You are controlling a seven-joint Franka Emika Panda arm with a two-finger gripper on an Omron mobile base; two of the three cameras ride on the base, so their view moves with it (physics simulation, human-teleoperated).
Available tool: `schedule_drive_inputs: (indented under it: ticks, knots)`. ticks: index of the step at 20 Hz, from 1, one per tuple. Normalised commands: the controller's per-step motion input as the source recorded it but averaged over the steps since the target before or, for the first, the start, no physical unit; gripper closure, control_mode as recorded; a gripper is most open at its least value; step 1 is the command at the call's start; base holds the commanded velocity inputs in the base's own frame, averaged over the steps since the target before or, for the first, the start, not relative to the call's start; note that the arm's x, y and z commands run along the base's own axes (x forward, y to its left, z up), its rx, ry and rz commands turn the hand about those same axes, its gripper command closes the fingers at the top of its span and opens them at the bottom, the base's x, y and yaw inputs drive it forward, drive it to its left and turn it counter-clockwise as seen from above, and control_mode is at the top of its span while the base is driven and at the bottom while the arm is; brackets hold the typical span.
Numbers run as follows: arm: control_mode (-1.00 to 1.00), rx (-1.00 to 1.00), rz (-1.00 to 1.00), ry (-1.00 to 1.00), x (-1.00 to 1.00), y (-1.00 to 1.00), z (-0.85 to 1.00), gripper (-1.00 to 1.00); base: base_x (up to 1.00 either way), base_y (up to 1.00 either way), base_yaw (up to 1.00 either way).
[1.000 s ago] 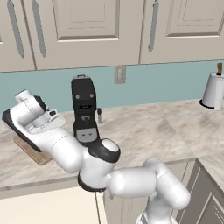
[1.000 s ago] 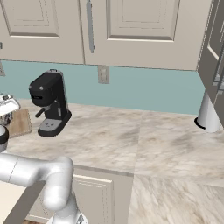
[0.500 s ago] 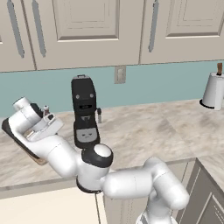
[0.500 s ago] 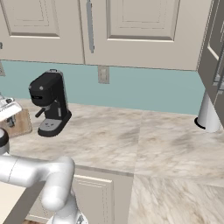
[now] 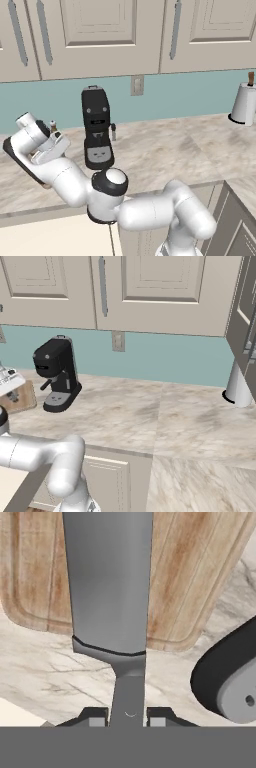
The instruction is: Open the drawer on the left and place the cutting tools on the cutting board.
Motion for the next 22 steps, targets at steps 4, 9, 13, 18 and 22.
schedule_drive_inputs:
  ticks: [4, 9, 13, 18, 22]
  knots:
    - [-1.00, 0.10, 0.01, 0.00, 0.11, -0.07, -0.16, 1.00, 0.00, 0.00, 0.00]
    - [-1.00, 0.10, 0.00, 0.00, 0.00, -0.01, -0.17, 1.00, 0.00, 0.00, 0.00]
    - [-1.00, 0.08, 0.00, 0.00, 0.01, 0.00, -0.17, 1.00, 0.00, 0.00, 0.00]
    - [-1.00, 0.05, 0.00, 0.00, 0.24, 0.00, -0.07, 1.00, 0.00, 0.00, 0.00]
    - [-1.00, 0.03, 0.00, 0.00, 0.35, 0.00, 0.00, 1.00, 0.00, 0.00, 0.00]
